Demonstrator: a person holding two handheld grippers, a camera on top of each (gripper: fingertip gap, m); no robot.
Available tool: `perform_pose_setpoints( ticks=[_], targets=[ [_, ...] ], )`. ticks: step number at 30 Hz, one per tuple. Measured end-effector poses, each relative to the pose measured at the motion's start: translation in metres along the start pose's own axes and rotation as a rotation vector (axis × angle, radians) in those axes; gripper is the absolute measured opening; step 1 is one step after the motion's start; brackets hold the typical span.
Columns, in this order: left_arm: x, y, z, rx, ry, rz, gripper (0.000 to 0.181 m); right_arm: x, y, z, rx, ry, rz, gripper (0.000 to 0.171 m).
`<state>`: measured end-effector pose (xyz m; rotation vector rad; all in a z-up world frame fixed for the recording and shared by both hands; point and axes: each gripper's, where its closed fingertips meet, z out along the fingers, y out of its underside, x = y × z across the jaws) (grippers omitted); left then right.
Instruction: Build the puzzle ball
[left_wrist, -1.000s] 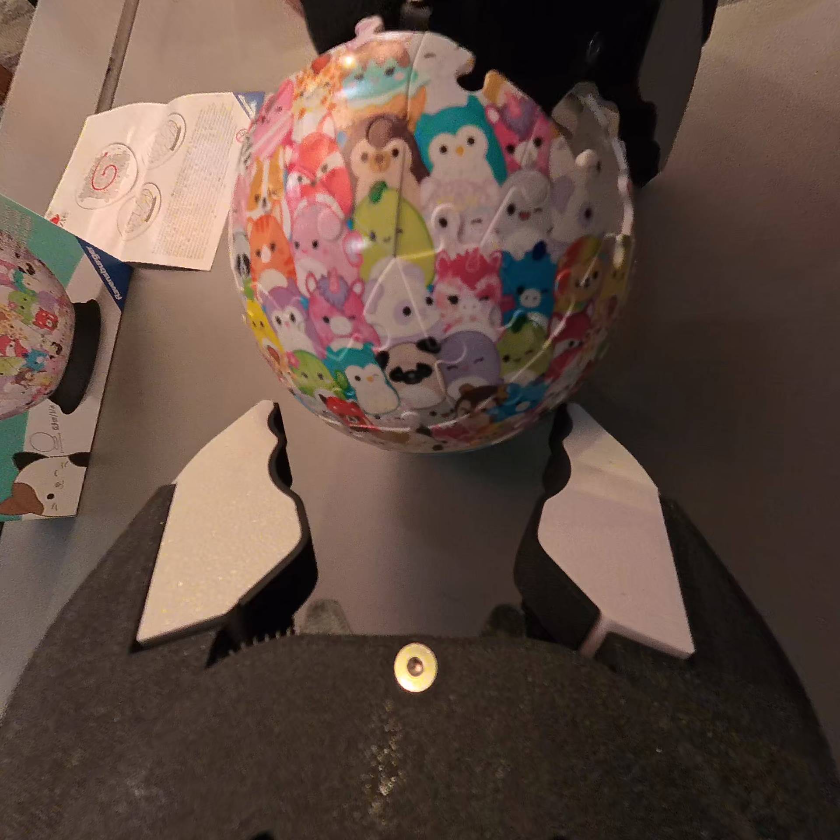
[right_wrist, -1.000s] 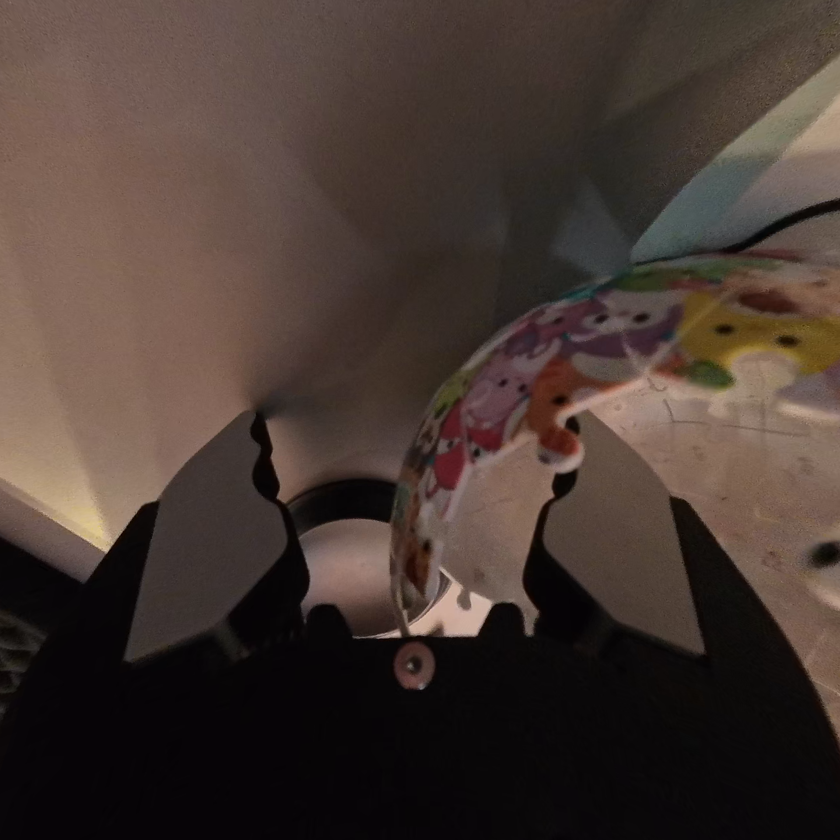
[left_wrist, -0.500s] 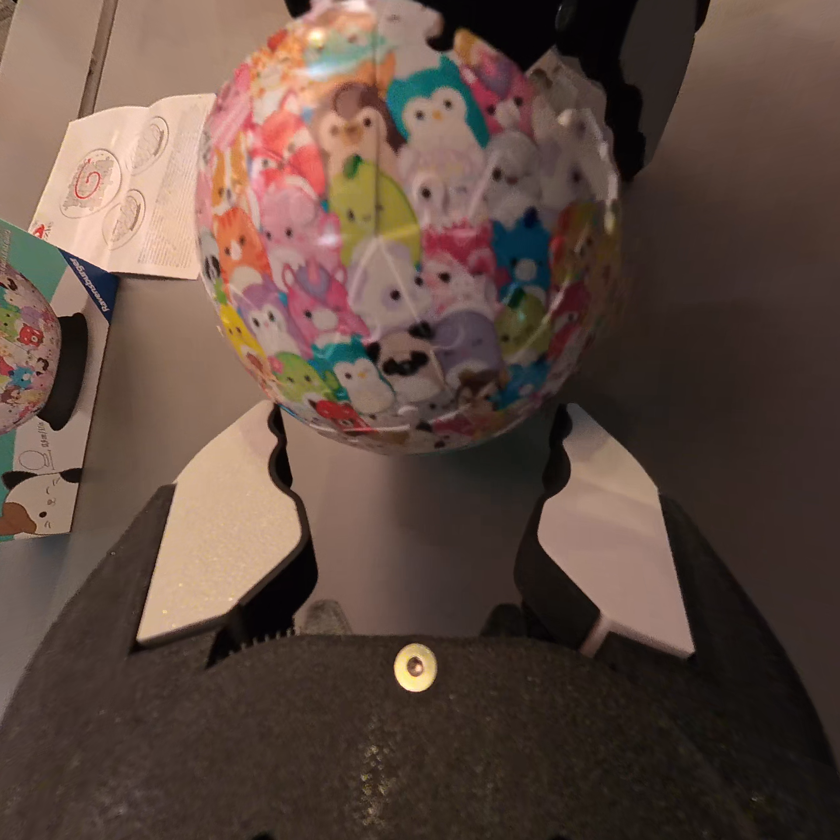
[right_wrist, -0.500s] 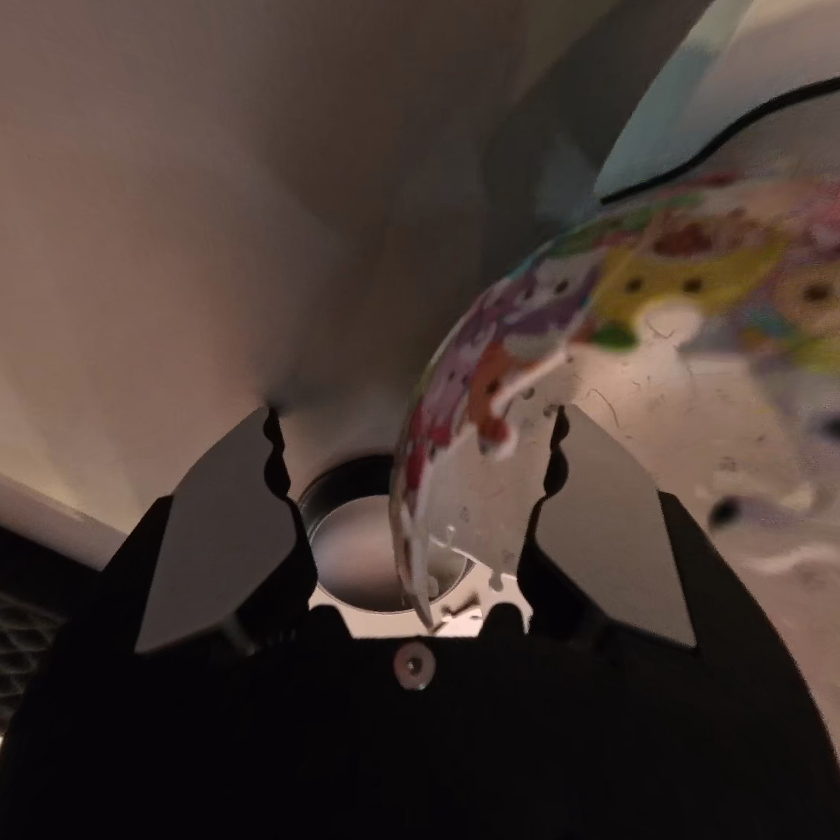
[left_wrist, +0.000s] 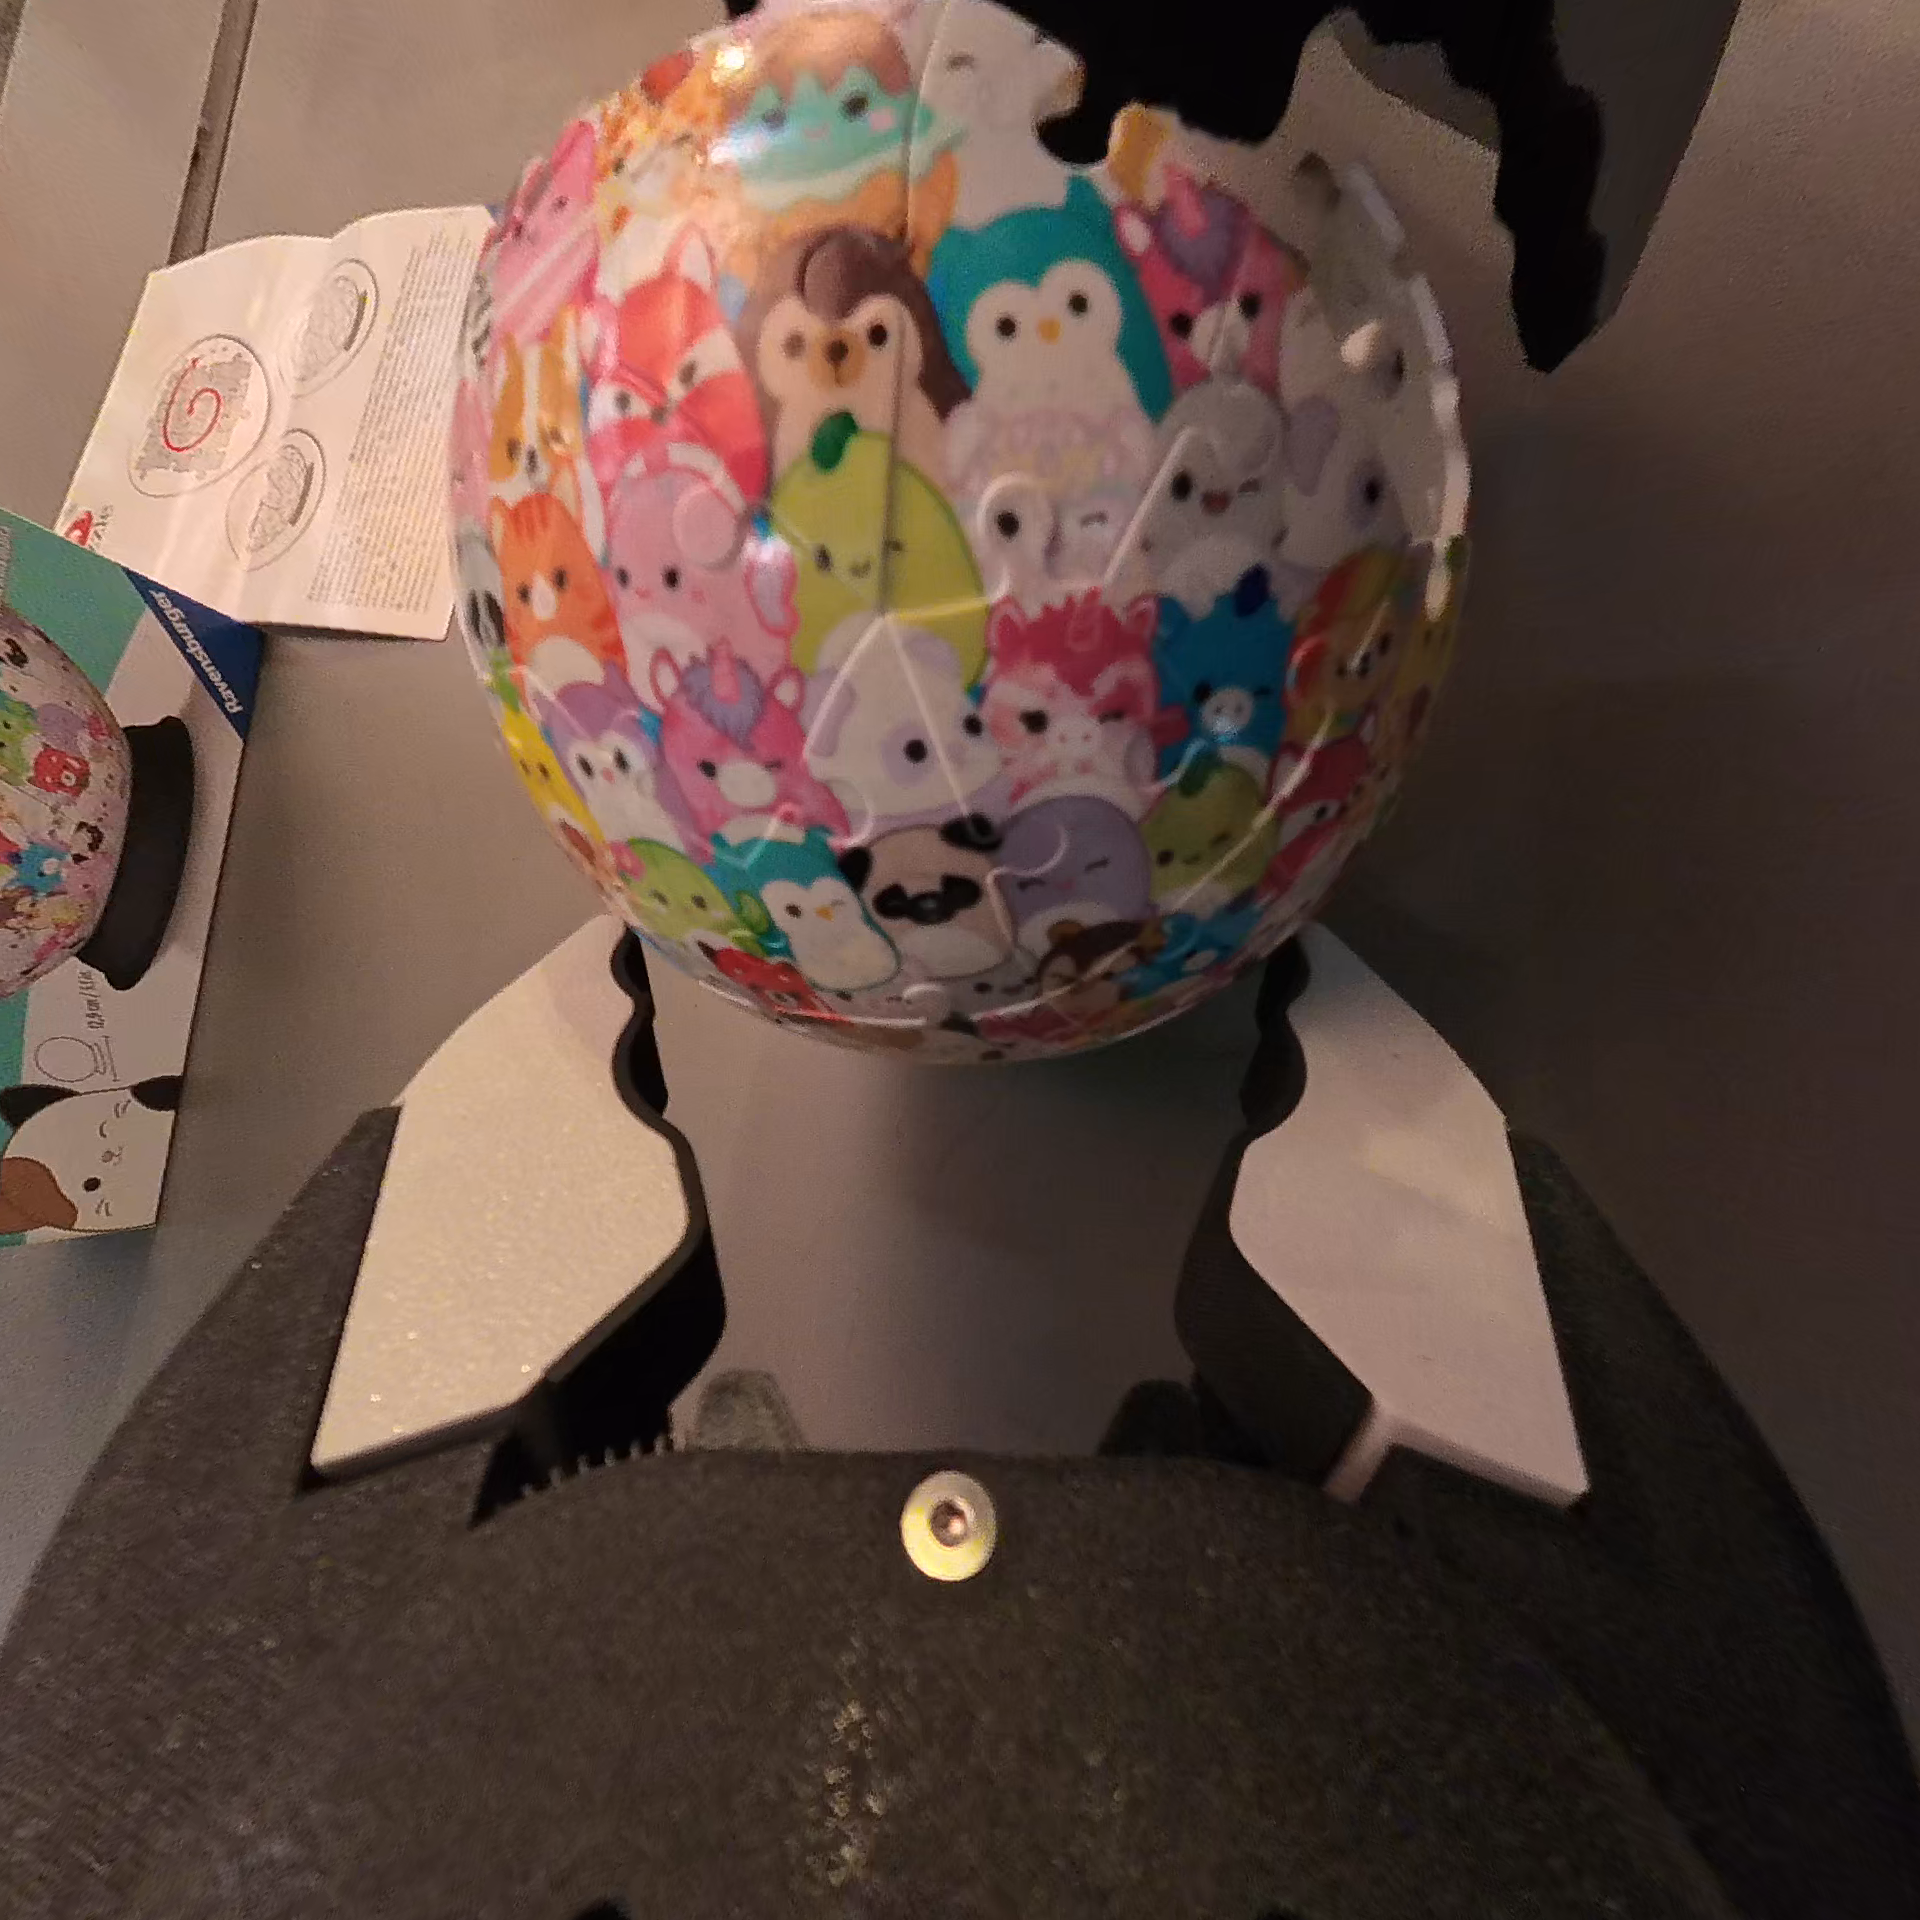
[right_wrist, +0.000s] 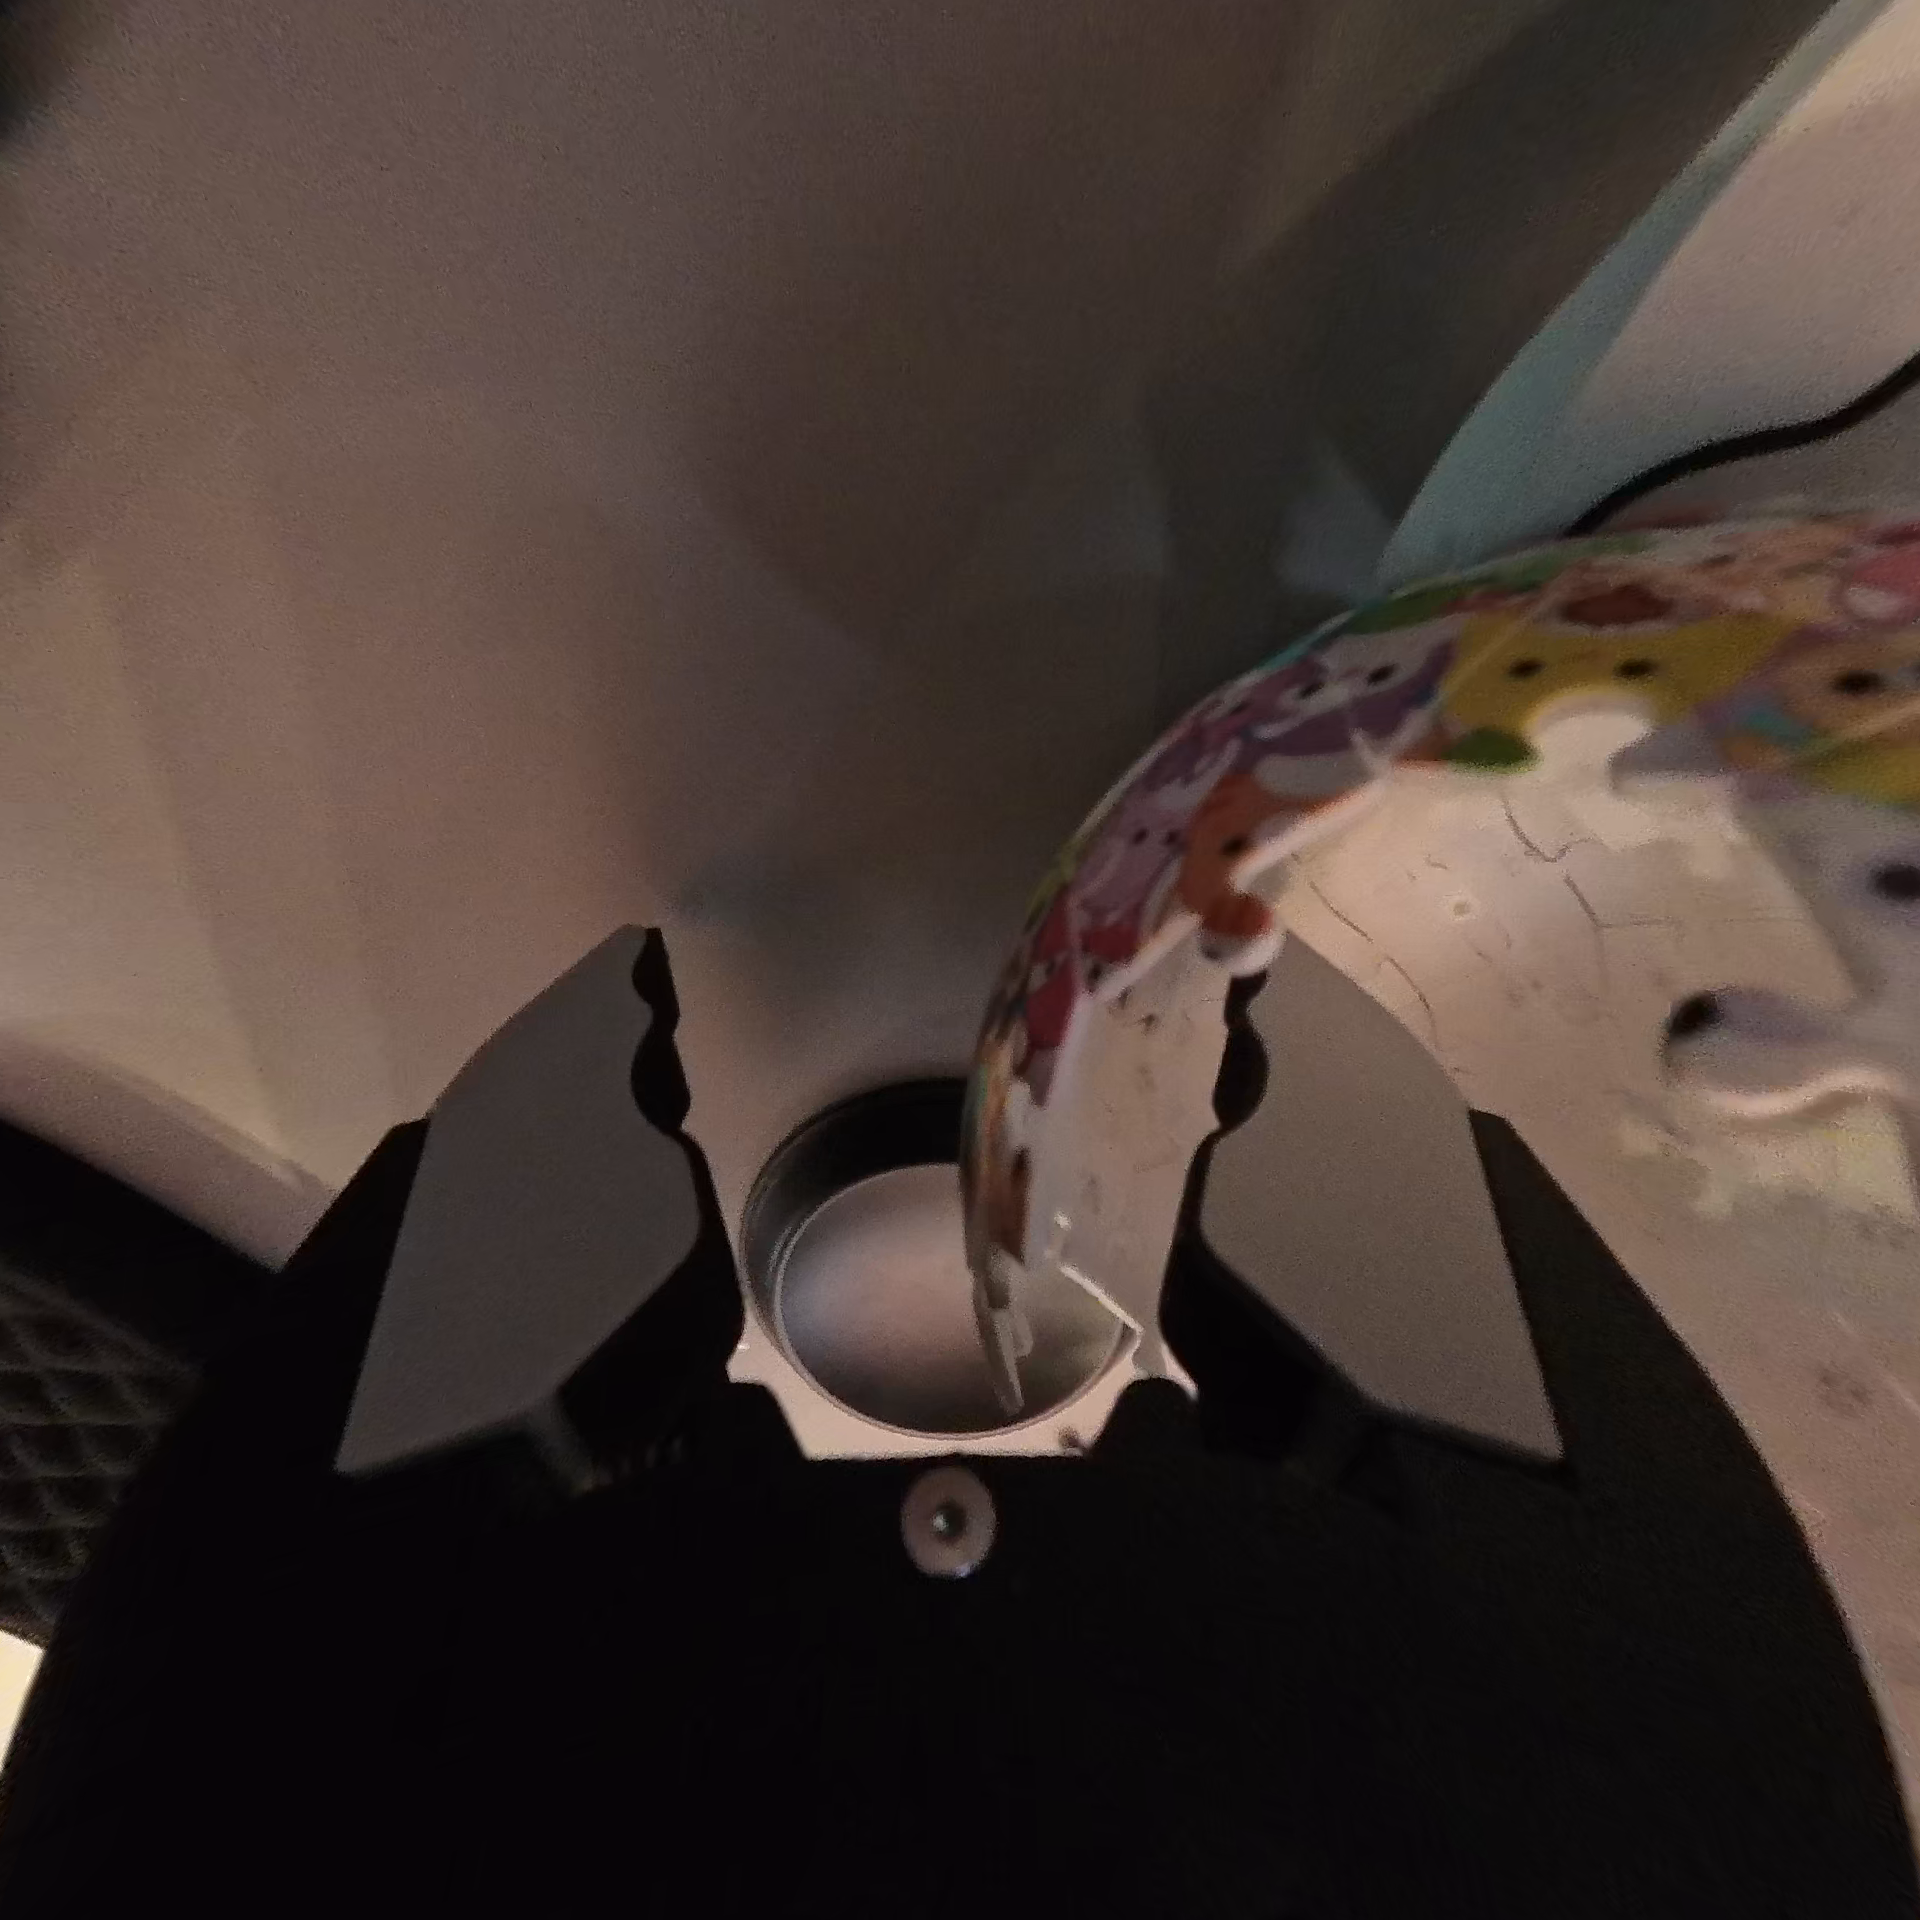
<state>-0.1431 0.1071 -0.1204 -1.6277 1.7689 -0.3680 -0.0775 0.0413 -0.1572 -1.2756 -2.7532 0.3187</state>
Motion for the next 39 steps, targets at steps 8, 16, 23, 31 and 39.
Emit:
perform_pose_setpoints(
  ticks=[8,16,23,31,39],
  targets=[
    [-0.001,0.0,0.0,-0.004,-0.014,0.004,0.11,-0.009,-0.012,-0.006,0.117,-0.02,-0.021,0.085],
    [0.0,-0.002,0.002,-0.005,-0.011,0.004,0.111,-0.009,-0.015,-0.005,0.165,-0.003,-0.013,0.076],
    [-0.002,0.0,0.003,-0.003,-0.015,-0.013,0.111,-0.009,-0.022,-0.013,0.24,-0.017,0.015,0.056],
    [-0.006,-0.001,0.004,0.008,-0.021,-0.03,0.11,-0.011,-0.021,-0.017,0.289,-0.028,0.022,0.052],
    [-0.011,0.001,0.005,0.012,-0.034,-0.056,0.11,-0.01,-0.026,-0.025,0.374,-0.044,0.045,0.045]
  ],
)
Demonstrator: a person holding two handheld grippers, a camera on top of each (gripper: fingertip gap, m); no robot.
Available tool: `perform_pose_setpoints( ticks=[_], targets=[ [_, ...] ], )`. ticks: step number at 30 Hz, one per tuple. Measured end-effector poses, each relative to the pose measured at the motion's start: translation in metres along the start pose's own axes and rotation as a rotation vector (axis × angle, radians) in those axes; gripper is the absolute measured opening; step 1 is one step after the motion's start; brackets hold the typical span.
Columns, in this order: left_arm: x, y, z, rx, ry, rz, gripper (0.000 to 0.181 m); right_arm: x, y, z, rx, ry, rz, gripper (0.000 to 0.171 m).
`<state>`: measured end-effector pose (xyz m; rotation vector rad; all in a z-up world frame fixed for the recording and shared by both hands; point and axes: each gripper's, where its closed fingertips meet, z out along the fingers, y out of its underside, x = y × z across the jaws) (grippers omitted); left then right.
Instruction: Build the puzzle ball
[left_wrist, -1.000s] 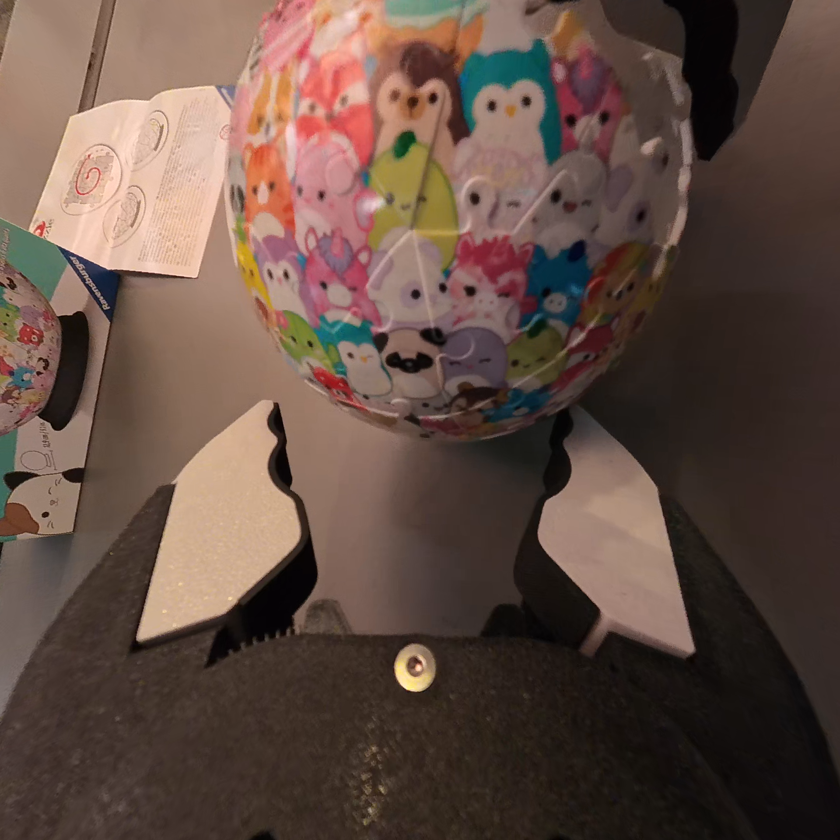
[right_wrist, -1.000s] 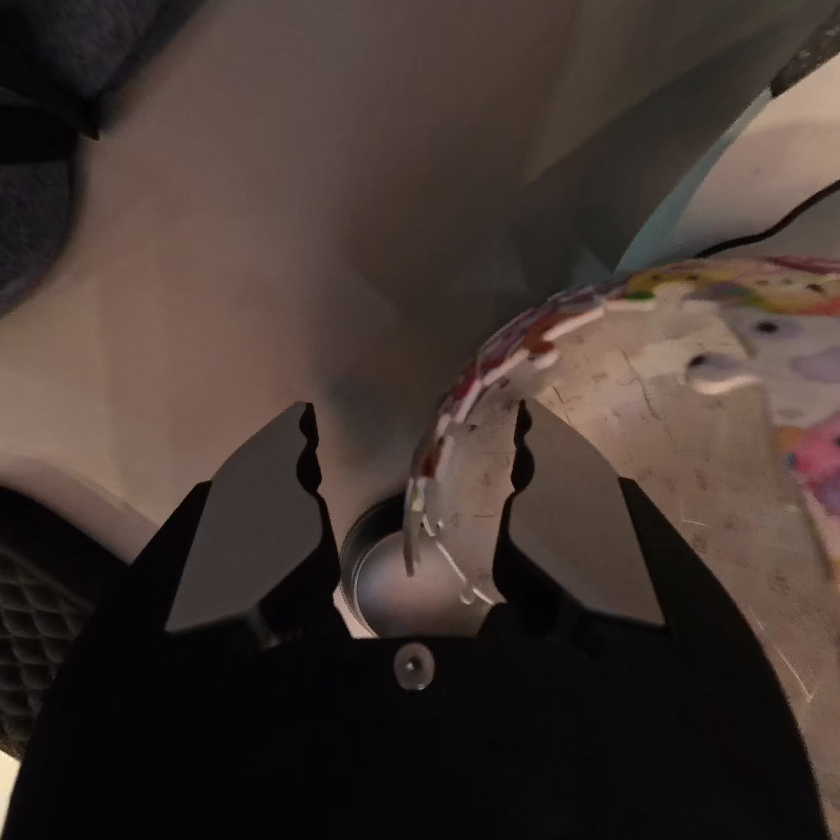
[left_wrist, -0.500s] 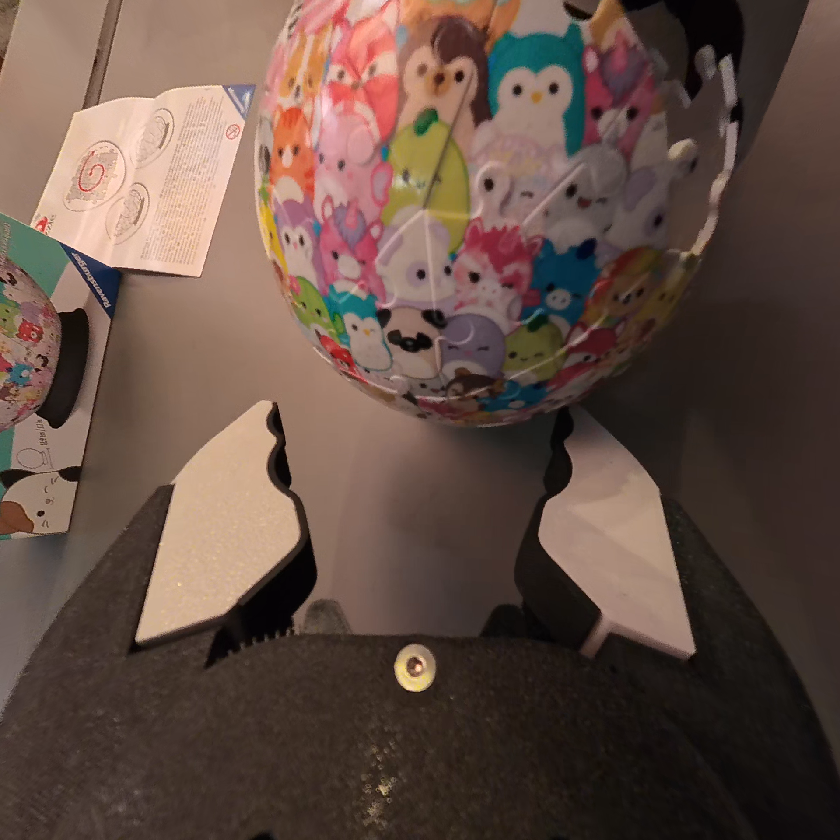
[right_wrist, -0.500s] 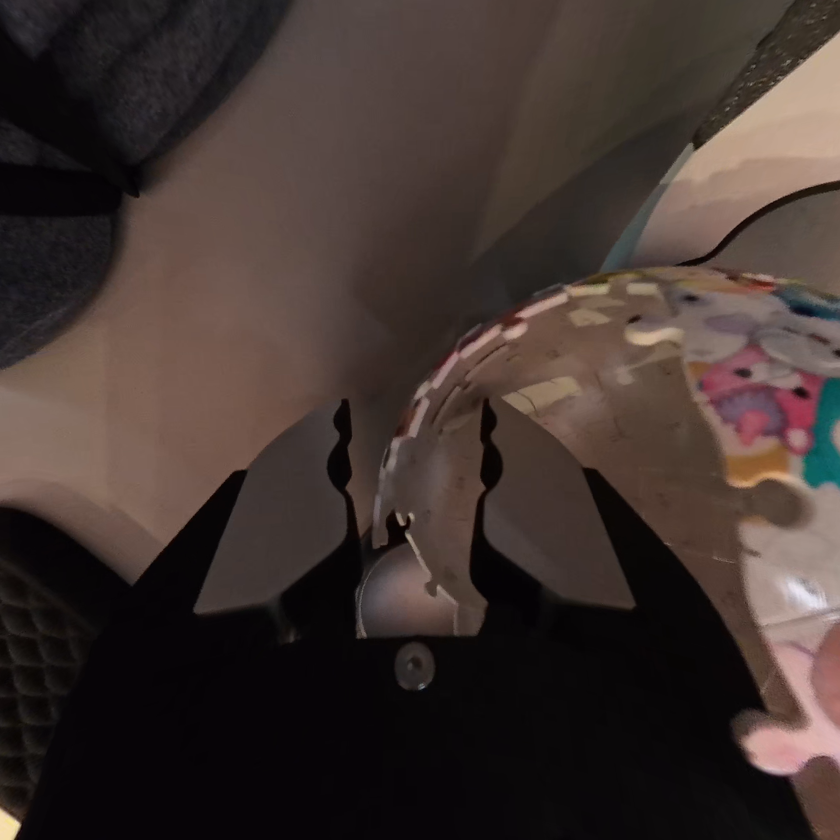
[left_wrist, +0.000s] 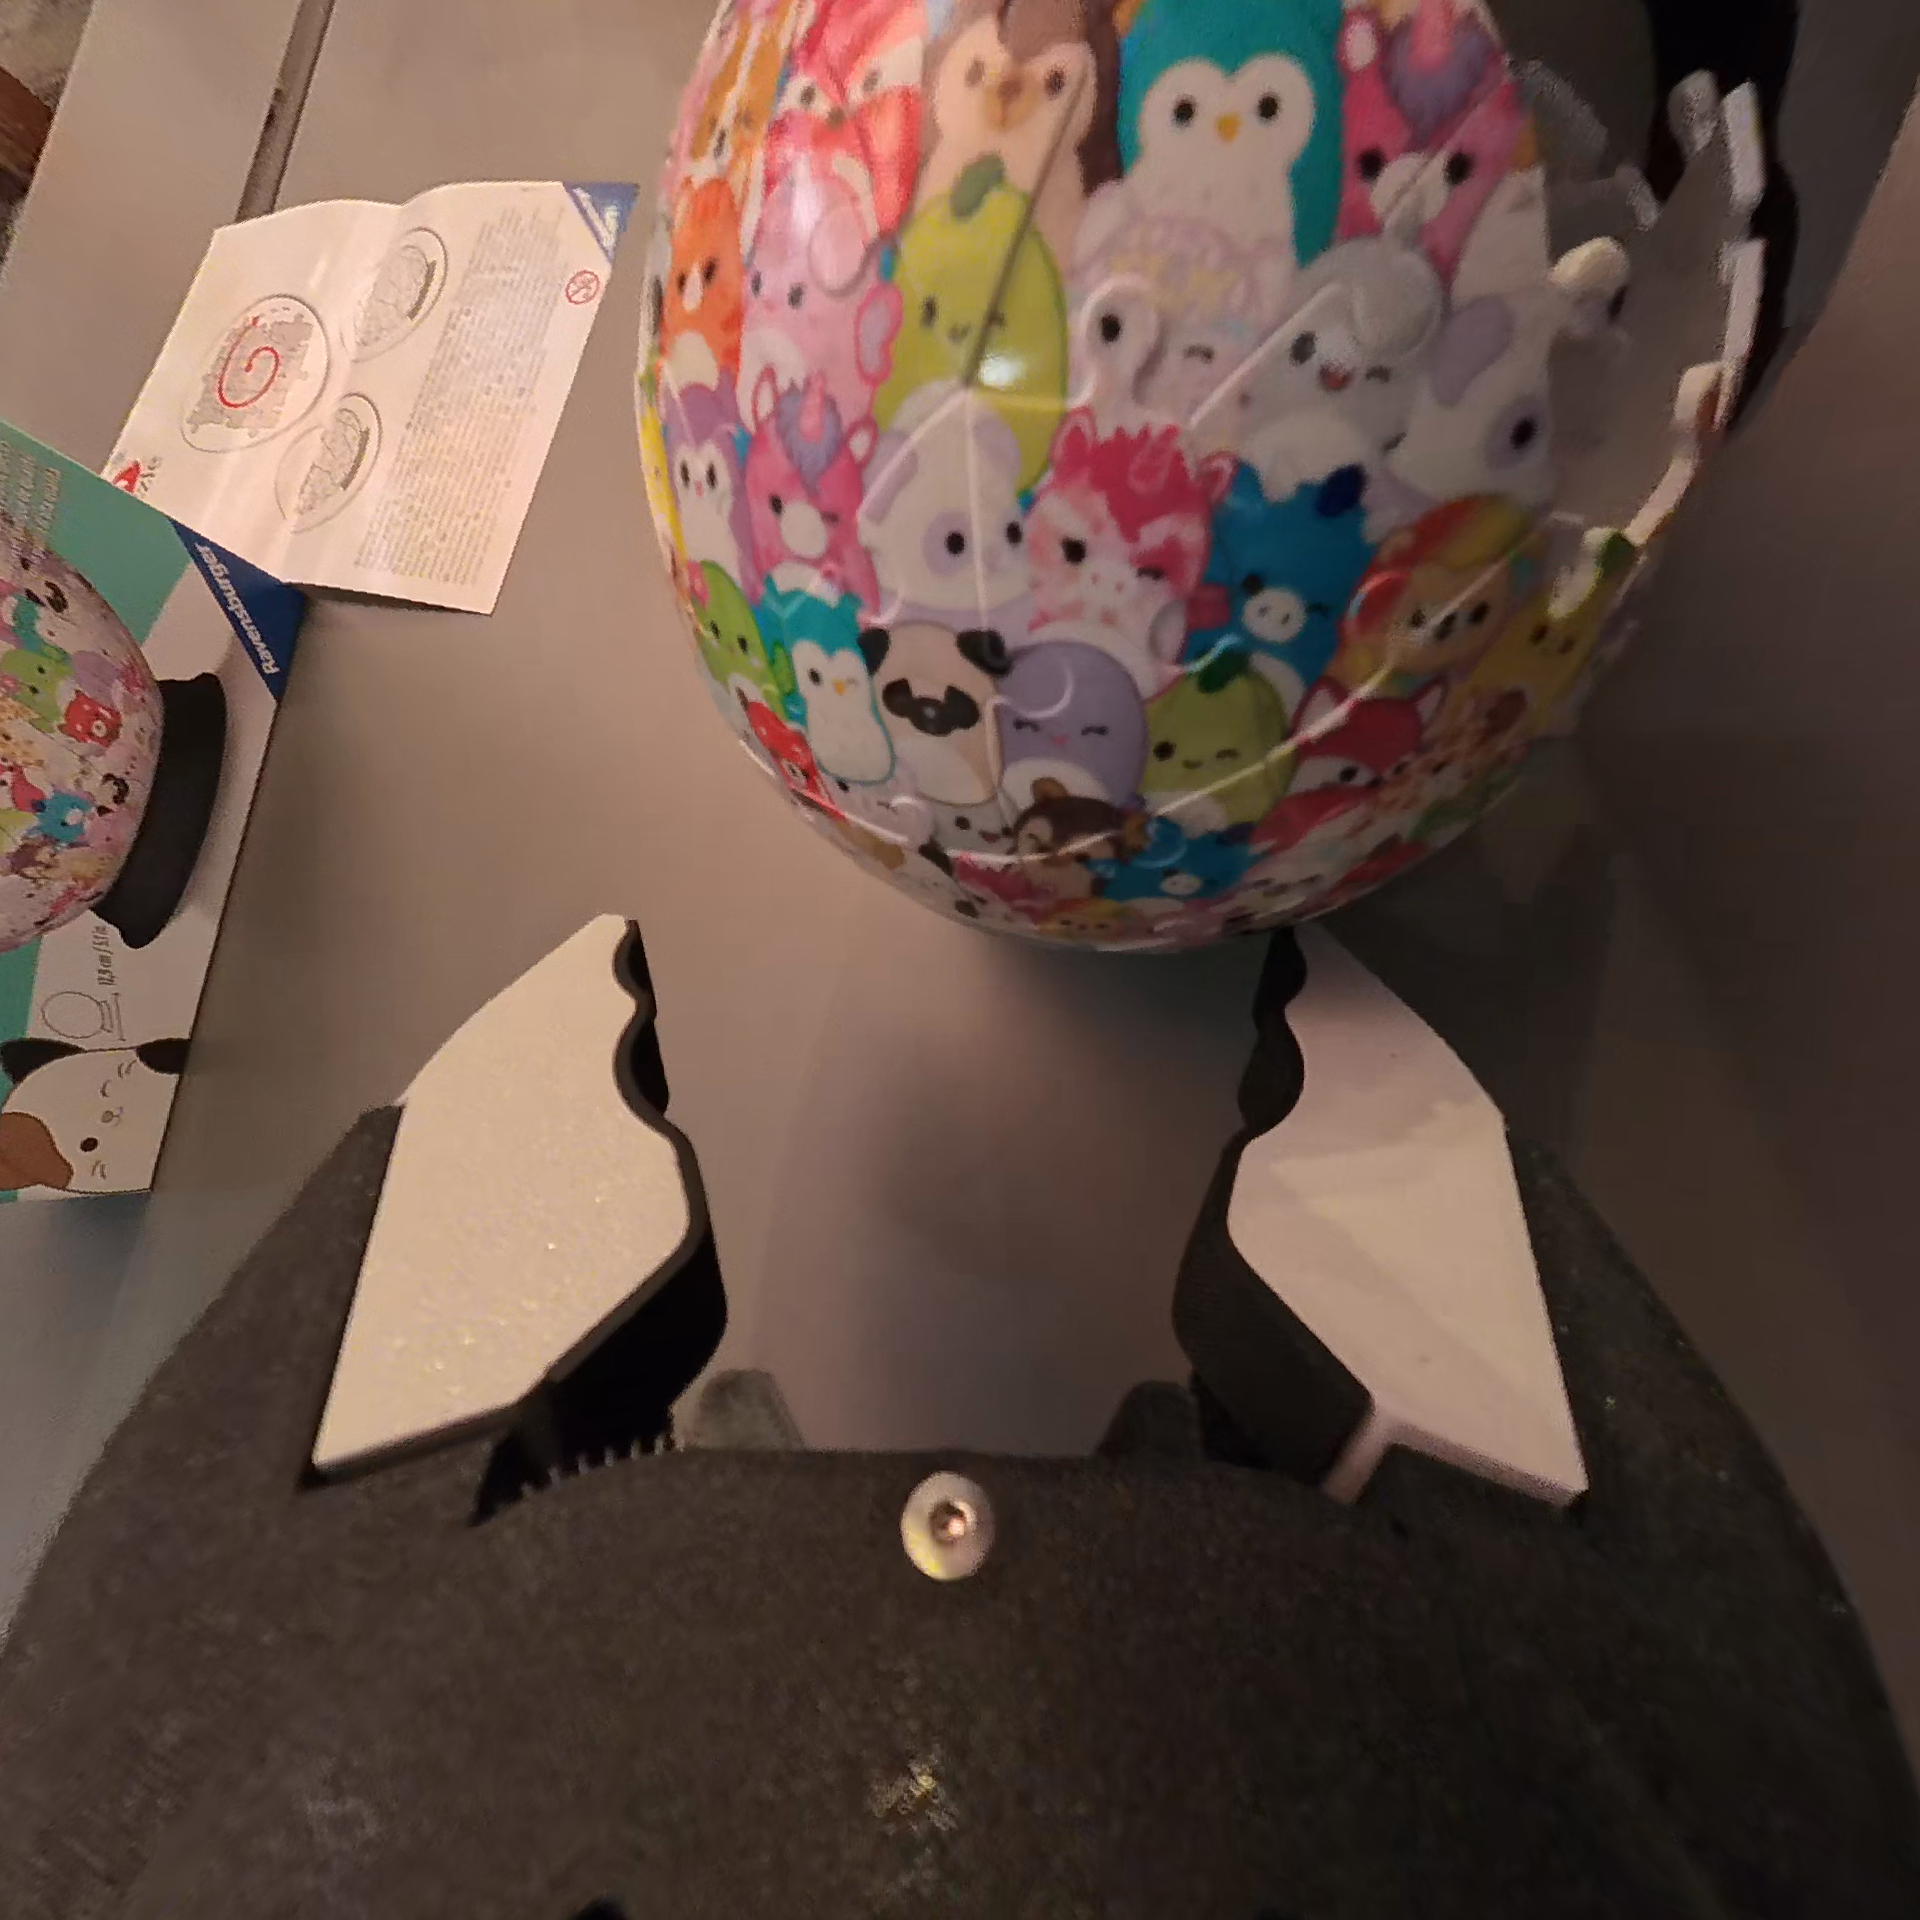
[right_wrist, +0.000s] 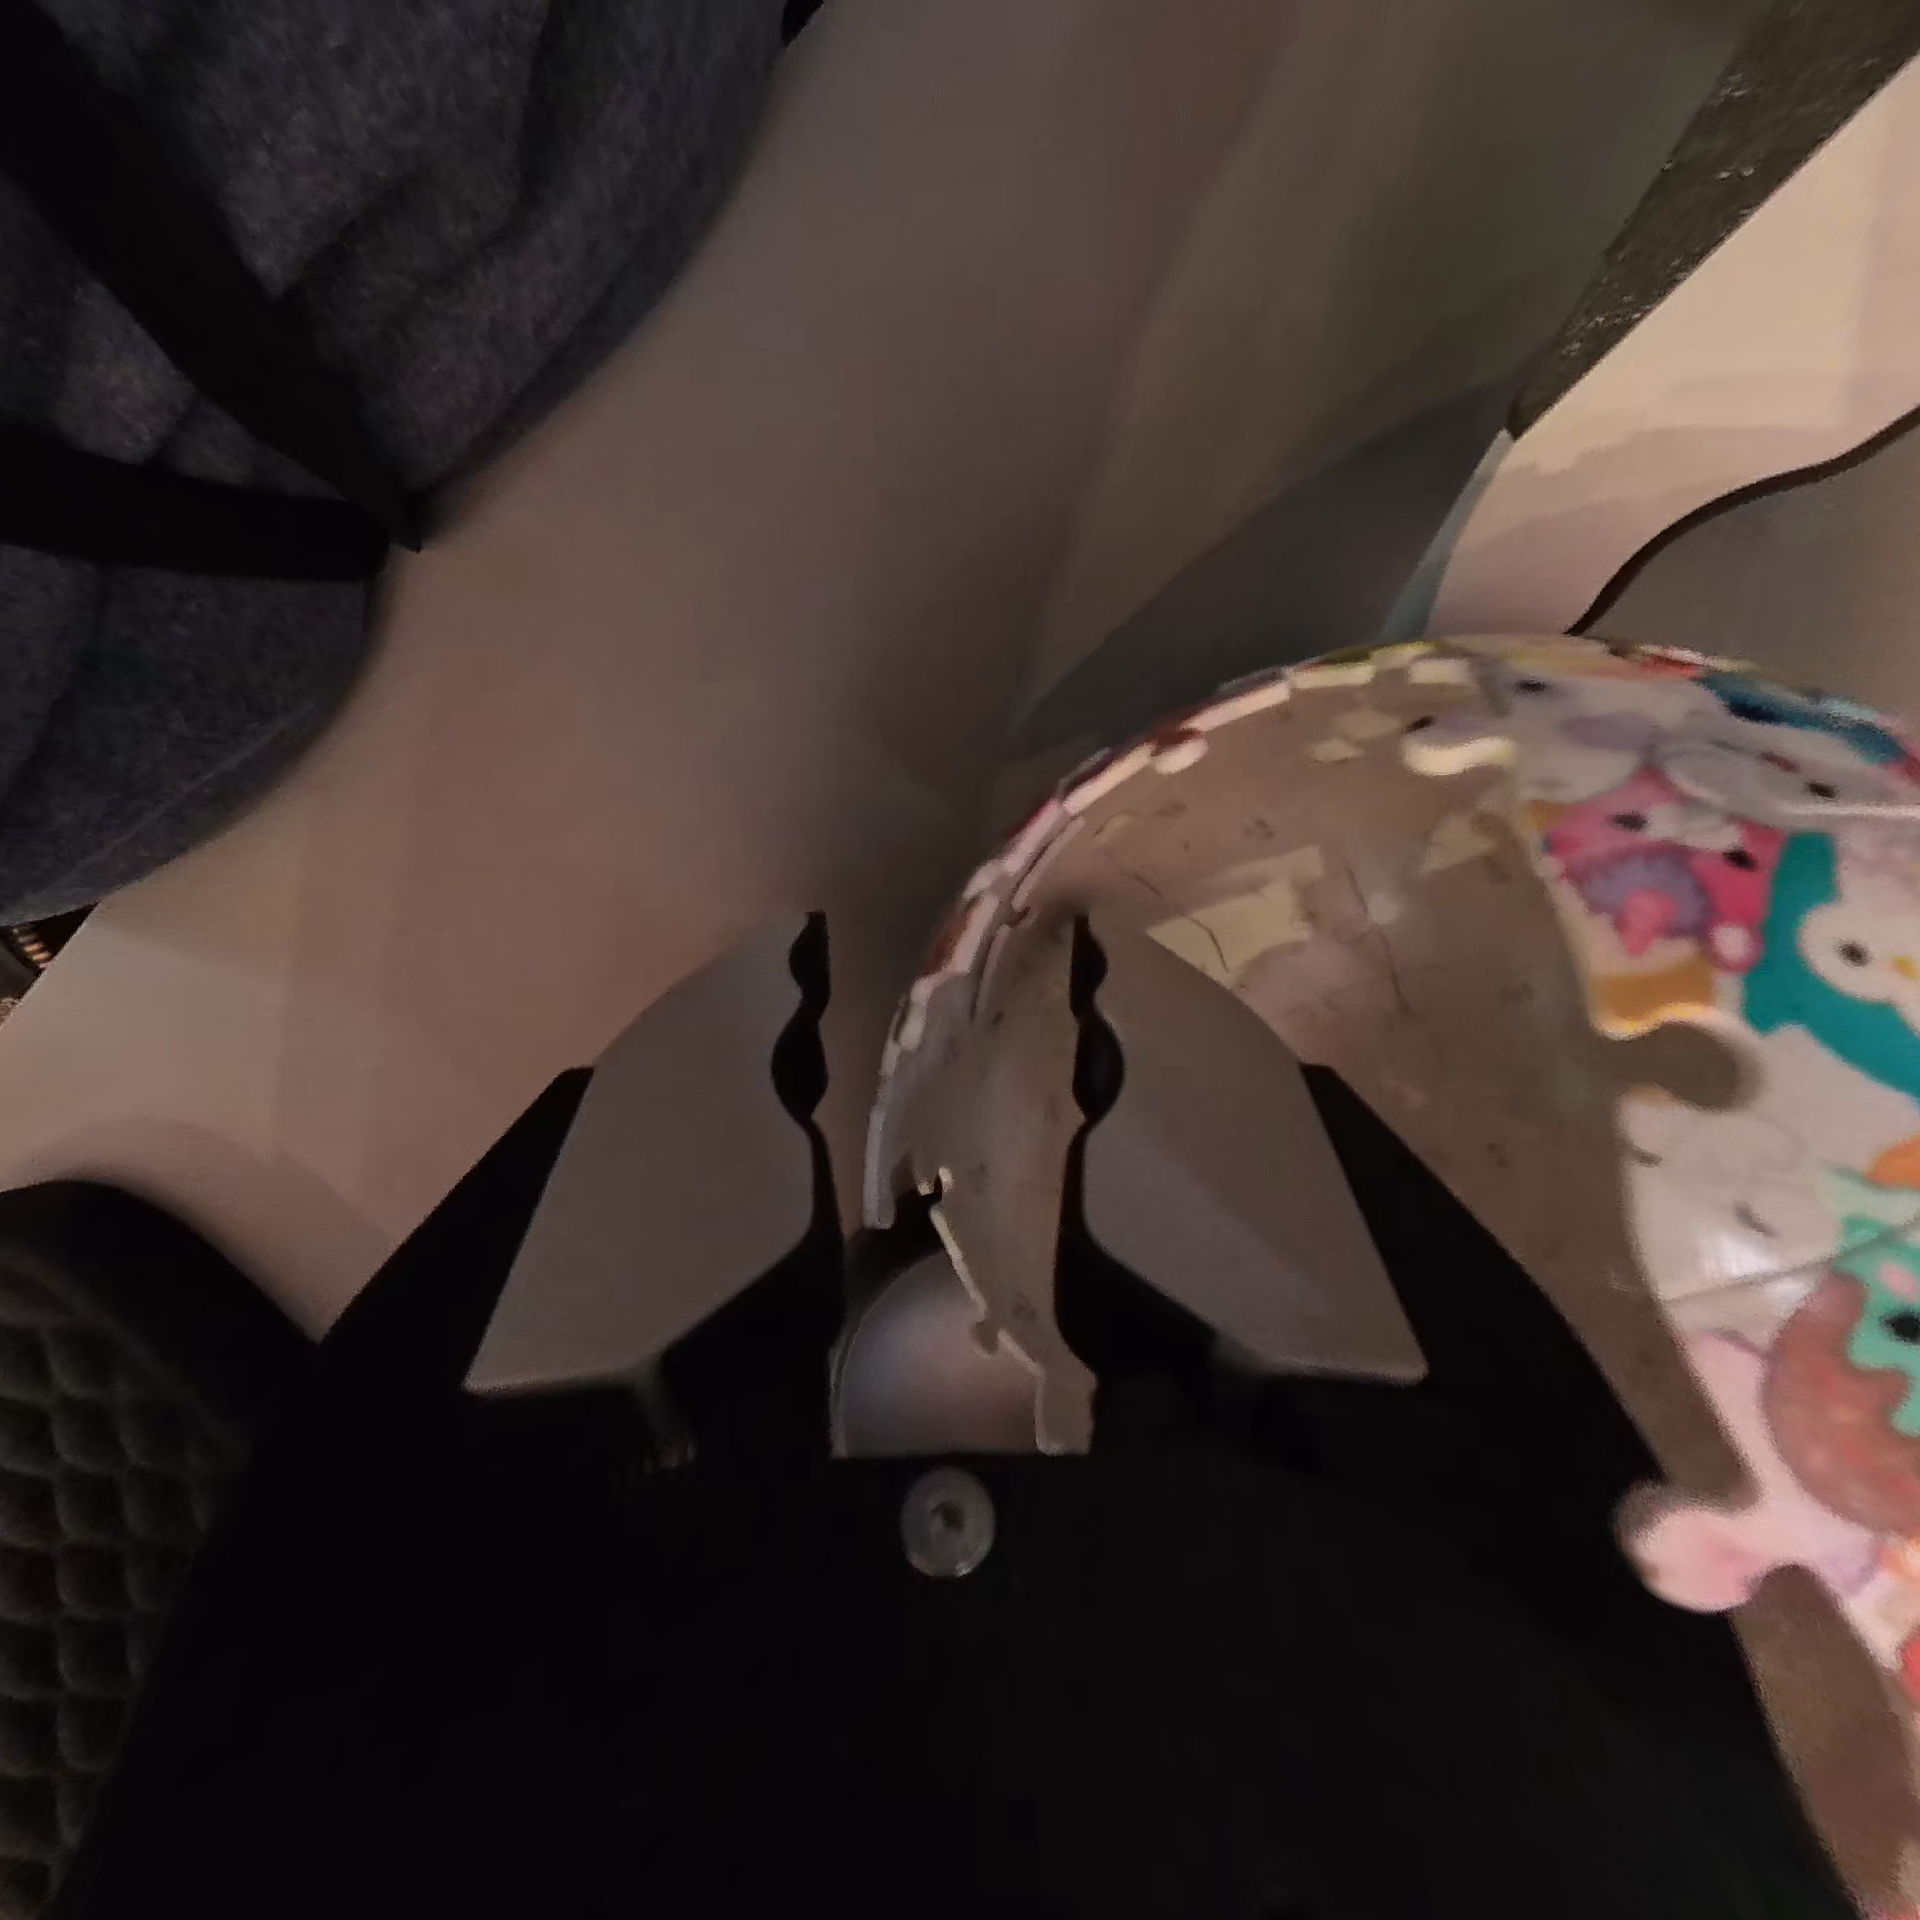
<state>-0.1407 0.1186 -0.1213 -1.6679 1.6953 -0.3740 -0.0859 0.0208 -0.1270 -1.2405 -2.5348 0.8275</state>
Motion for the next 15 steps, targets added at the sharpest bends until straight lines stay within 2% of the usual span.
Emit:
perform_pose_setpoints(
  ticks=[3,11,15],
  targets=[
    [0.0004,-0.0003,0.0,0.004,-0.001,-0.001,0.109,0.0048,0.0002,-0.0014,0.006,0.016,0.019,0.033],
    [0.0006,0.002,0.0011,0.001,-0.001,-0.012,0.11,0.0038,-0.0054,-0.0021,0.018,0.007,0.059,0.032],
    [0.0066,0.0035,-0.0005,0.002,0.003,-0.022,0.12,0.0048,-0.0091,-0.0015,0.031,0.014,0.072,0.029]
  ],
)
